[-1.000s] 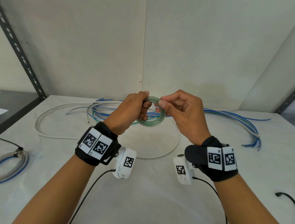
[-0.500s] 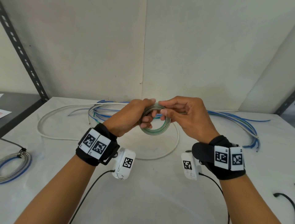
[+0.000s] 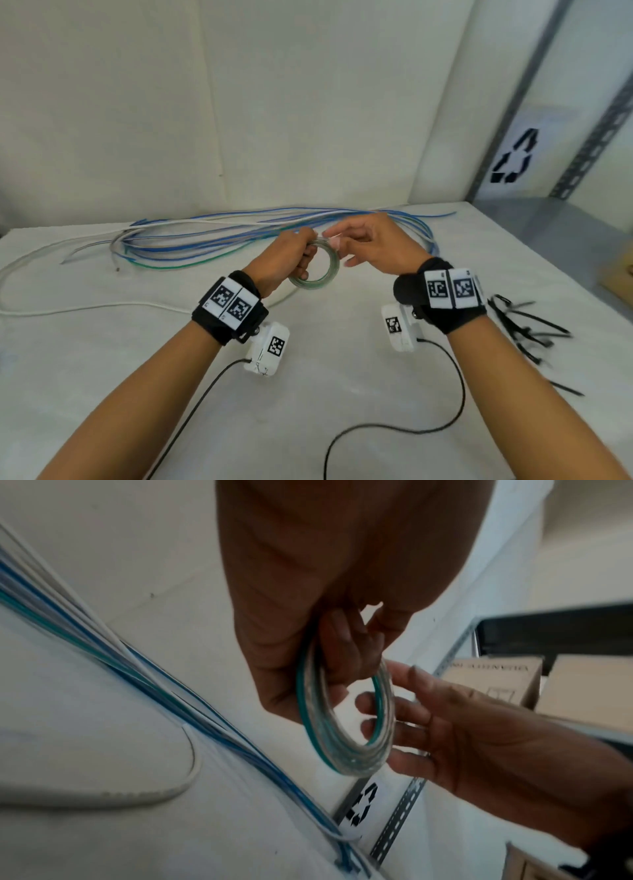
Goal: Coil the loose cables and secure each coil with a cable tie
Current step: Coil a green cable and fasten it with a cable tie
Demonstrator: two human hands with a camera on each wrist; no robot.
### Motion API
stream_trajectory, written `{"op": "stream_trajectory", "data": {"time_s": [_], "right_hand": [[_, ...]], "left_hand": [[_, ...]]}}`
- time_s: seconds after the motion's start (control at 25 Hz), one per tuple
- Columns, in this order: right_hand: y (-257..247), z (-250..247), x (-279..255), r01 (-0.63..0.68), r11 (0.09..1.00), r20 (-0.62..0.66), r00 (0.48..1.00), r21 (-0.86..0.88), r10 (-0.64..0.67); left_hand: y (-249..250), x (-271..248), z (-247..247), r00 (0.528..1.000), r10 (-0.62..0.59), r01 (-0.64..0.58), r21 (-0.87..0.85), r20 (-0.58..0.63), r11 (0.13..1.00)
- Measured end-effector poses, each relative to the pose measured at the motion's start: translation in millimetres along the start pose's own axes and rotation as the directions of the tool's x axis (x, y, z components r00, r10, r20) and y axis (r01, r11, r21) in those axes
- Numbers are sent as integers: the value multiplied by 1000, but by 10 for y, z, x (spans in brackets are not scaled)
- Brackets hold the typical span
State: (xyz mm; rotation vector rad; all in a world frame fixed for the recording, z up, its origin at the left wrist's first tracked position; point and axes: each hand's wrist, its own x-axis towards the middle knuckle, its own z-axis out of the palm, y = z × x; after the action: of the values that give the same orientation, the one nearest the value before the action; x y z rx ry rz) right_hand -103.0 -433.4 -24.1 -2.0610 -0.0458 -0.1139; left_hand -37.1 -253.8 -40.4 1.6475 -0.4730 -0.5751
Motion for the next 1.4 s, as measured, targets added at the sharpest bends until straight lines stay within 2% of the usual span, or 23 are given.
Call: {"op": "stream_trajectory", "data": {"time_s": [0.08, 0.12, 0.16, 0.24, 0.28, 0.32, 0.4, 0.48, 0.56, 0.64, 0.68, 0.76, 0.8, 0.84, 0.88, 0.96, 1.04, 1.12, 1.28, 1.4], "right_hand": [[143, -324, -185, -188, 961, -35, 982, -205, 184], [253, -498, -313, -291, 889, -63, 956, -355, 287], [364, -664, -412, -367, 775, -94, 922, -515, 375], [622, -943, -667, -482, 482, -200, 828, -732, 524], [734, -1034, -746, -512, 360, -248, 781, -780, 573], [836, -1083, -845, -534, 278, -287, 744, -798, 604], [995, -1105, -949, -579, 195, -362, 702, -792, 613], [1093, -1058, -1002, -614, 168, -437, 702, -771, 562], [1140, -988, -982, -636, 183, -467, 704, -750, 535], [1085, -896, -851, -631, 281, -424, 726, -723, 541], [1000, -823, -767, -633, 390, -399, 748, -668, 531], [742, -584, -580, -567, 729, -347, 820, -382, 456], [582, -422, -496, -452, 875, -315, 867, -176, 385], [413, -246, -424, -301, 954, -276, 917, -1, 289], [263, -69, -360, -165, 979, -239, 952, 116, 189], [47, 281, -232, -4, 966, -143, 989, 258, 42], [-83, 568, -90, 33, 910, -42, 999, 413, -18], [-197, 787, 43, 56, 866, 15, 997, 497, -74], [-409, 1038, 419, 177, 918, -61, 984, 354, -166], [-440, 1223, 701, 215, 919, -81, 977, 329, -199]], "left_hand": [[-40, 21, 180, 1000, 15, -15, 20, 13, 1000], [-84, 9, 259, 1000, 21, -21, 31, 20, 999], [-129, 6, 295, 999, 34, -35, 45, 17, 998], [-206, -31, 374, 998, 57, -59, 69, 35, 996], [-229, -37, 381, 997, 68, -70, 64, 38, 996], [-254, -49, 396, 996, 76, -78, 53, 42, 996], [-272, -59, 389, 995, 96, -98, 47, 35, 994], [-268, -54, 373, 993, 114, -116, 58, 35, 992], [-252, -45, 355, 991, 128, -130, 64, 36, 989], [-235, -32, 318, 990, 140, -141, 50, 25, 989], [-233, -29, 303, 989, 148, -148, 45, 19, 988], [-250, -30, 234, 985, 170, -170, 41, -9, 985], [-257, -34, 181, 983, 181, -180, 35, -39, 983], [-252, -36, 110, 977, 194, -192, 31, -86, 981], [-243, -39, 30, 969, 201, -200, 25, -144, 980], [-208, -42, -169, 943, 209, -219, -10, -260, 976], [-170, -44, -381, 912, 215, -240, -30, -348, 970], [-133, -76, -593, 883, 229, -263, -29, -410, 964], [-30, -115, -954, 833, 254, -296, -9, -492, 955], [-19, -115, -1061, 817, 283, -292, 61, -503, 954]]}}
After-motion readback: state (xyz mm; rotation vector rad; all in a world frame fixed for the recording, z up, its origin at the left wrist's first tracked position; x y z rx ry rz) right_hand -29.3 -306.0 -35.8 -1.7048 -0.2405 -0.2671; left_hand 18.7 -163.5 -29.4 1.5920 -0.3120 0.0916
